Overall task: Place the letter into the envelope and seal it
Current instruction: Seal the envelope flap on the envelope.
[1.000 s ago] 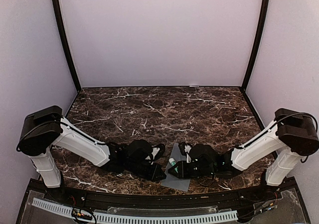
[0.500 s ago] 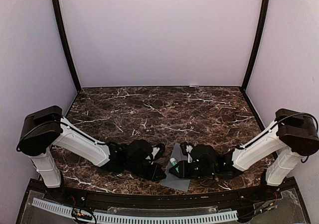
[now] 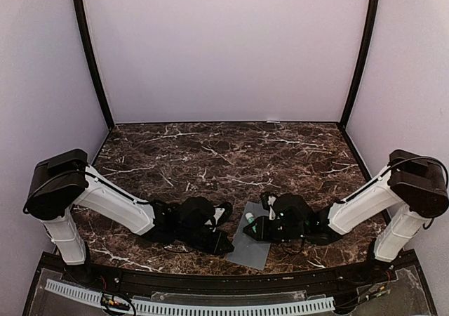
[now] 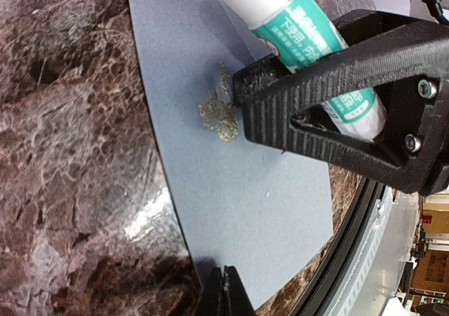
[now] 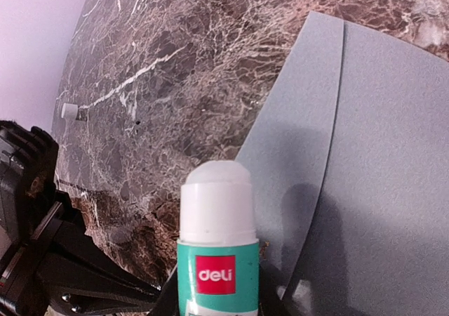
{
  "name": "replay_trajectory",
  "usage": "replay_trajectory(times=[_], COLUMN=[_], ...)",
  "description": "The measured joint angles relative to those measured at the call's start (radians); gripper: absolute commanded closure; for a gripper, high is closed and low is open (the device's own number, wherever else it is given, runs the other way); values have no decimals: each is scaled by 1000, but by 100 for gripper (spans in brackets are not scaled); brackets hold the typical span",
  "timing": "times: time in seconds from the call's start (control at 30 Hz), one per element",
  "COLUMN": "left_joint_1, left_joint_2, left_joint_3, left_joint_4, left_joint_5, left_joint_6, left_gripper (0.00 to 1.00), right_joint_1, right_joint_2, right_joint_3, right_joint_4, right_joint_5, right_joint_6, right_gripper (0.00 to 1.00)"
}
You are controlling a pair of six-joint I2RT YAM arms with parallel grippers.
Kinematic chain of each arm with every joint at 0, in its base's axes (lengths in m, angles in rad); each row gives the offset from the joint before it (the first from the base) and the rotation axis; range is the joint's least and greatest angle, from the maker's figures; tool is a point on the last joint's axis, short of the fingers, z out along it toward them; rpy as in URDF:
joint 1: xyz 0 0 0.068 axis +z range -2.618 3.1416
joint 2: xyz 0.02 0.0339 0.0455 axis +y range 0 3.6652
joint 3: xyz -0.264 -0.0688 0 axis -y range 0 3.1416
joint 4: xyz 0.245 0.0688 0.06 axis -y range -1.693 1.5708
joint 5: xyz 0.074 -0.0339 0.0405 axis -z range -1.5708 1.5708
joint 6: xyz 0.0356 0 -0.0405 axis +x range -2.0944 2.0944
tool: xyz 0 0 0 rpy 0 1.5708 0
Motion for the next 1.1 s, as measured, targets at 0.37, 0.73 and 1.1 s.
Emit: replay_trajectory(times=[0.37, 0.73, 1.1], left_joint_1=[1, 1, 1], left_joint_2=[0, 0, 0], left_joint_3=[3, 3, 15], left_joint_4=[-2, -3, -23], left_joint_5=[-5, -4, -5], left_joint_6=[1, 1, 16], left_gripper=[98, 98, 95], right_joint_1=[-63, -107, -140], right_joint_2=[27, 69, 74], right_joint_3=[28, 71, 80], right_joint_4=[0, 5, 2], right_joint_5=[-39, -43, -77], right_joint_6=[-49, -77, -91], right_gripper=[100, 100, 100])
